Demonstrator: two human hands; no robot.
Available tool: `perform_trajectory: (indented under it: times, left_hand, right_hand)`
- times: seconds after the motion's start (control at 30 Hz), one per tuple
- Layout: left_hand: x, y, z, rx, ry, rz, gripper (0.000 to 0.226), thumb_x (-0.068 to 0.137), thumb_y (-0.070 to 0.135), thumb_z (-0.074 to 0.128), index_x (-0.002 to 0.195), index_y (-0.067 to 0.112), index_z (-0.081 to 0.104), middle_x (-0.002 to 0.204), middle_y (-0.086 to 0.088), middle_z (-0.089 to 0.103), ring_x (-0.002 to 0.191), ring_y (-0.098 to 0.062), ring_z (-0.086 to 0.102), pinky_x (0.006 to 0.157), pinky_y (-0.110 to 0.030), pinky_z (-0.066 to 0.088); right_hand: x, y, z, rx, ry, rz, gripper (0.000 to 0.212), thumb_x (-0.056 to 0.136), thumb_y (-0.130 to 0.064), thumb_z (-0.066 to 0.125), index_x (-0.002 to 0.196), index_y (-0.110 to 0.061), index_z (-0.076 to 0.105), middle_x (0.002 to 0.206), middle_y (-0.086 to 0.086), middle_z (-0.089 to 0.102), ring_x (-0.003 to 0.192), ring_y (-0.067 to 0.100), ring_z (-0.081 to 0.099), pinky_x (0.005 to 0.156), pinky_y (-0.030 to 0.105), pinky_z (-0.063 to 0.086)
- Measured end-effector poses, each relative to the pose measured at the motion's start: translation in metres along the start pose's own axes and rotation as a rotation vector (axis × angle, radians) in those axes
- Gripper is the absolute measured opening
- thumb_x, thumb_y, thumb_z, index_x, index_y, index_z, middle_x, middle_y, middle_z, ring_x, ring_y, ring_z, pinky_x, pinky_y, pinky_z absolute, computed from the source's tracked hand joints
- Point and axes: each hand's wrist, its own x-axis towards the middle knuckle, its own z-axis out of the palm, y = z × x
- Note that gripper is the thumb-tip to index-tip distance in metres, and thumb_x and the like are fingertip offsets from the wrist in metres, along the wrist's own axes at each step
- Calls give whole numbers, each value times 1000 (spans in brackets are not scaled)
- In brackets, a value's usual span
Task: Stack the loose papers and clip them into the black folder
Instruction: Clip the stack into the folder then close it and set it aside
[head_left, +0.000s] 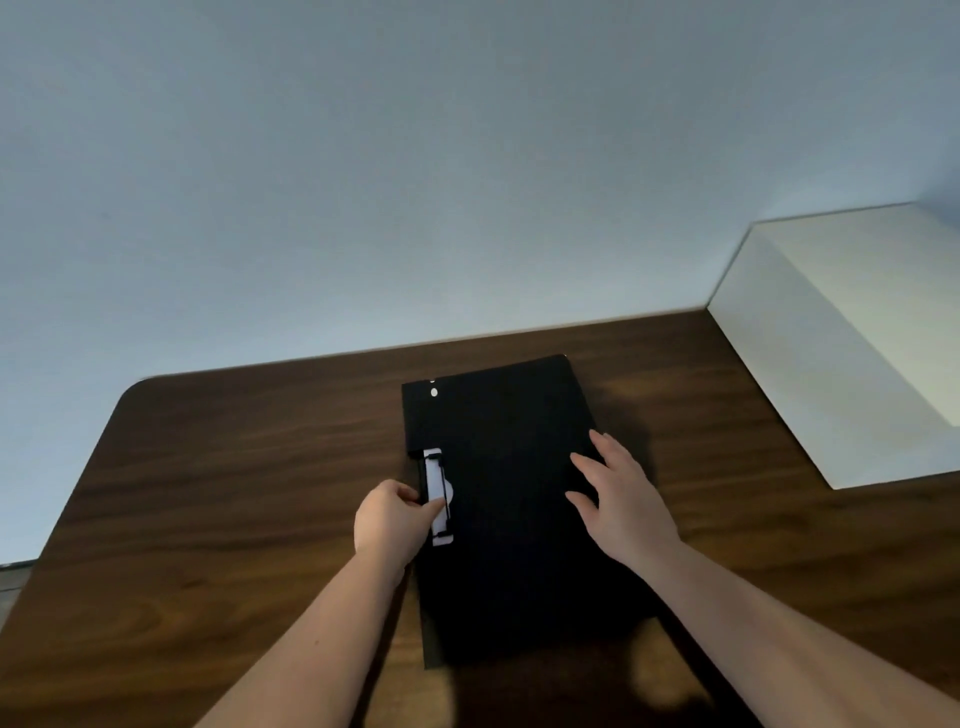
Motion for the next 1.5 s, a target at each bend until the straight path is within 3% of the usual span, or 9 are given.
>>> perform_trajectory:
  times: [0.13,0.27,0.37,0.5,0.67,0.77,0.97,1.17,1.5]
  left_hand:
    - [-9,15,20,-19,-5,77,35,86,25,69,118,14,61,92,6,60,90,-12,58,81,-27,50]
    - [-12,34,41,-13,-44,181,46,89,21,66,133,15,54,102,6,60,92,-8,55,86,-24,47]
    - [-13,51,56,21,-78,259,50,90,20,63,138,15,50,115,2,63,99,-9,57,95,-25,46]
    - [-7,78,74,67,-105,370,50,92,17,60,141,13,47,126,-3,59,106,-10,56,94,-20,41]
    - [5,114,95,92,-156,467,47,95,14,54,142,10,46,133,-5,54,120,-15,55,95,-19,39]
    - [11,132,106,92,-174,499,46,97,14,49,142,8,45,134,-6,52,120,-17,54,93,-18,37]
    - [19,148,118,54,-197,504,44,99,14,43,143,10,45,133,-5,51,103,-10,49,88,-19,37]
    - [18,160,131,57,-215,531,44,99,10,40,143,8,45,132,-6,50,117,-19,52,90,-19,35]
    - [16,166,125,76,-204,509,39,99,12,43,137,9,52,130,-6,54,120,-21,52,89,-21,36]
  right_hand:
    - [-7,14,-7,-113,-64,-144,59,92,-51,44,142,-21,44,154,-2,37,146,13,24,117,29,20]
    - [-13,45,-17,-180,-232,-248,90,72,-78,16,147,-30,32,158,-11,15,148,9,13,116,25,6]
    - [-7,67,-21,-250,-232,-205,99,64,-77,3,150,-31,17,157,-14,1,149,9,3,113,25,-1]
    - [8,88,-30,-238,-220,-129,100,64,-78,0,151,-31,11,162,-10,3,147,6,-3,117,30,1]
    - [31,109,-44,-221,-190,-45,73,90,-61,34,152,-28,13,162,-6,7,150,13,1,120,36,6]
    - [41,123,-50,-191,-165,-11,73,90,-58,37,152,-26,13,163,-5,7,150,14,2,120,37,6]
    - [42,137,-53,-202,-111,13,73,91,-60,32,152,-25,14,162,-6,9,150,14,3,119,36,5]
    - [41,157,-60,-144,-70,20,103,64,-79,2,152,-27,17,162,-8,12,150,11,5,119,33,4]
    - [44,162,-54,-173,-62,29,101,67,-79,0,151,-26,17,162,-8,12,150,11,5,118,33,1]
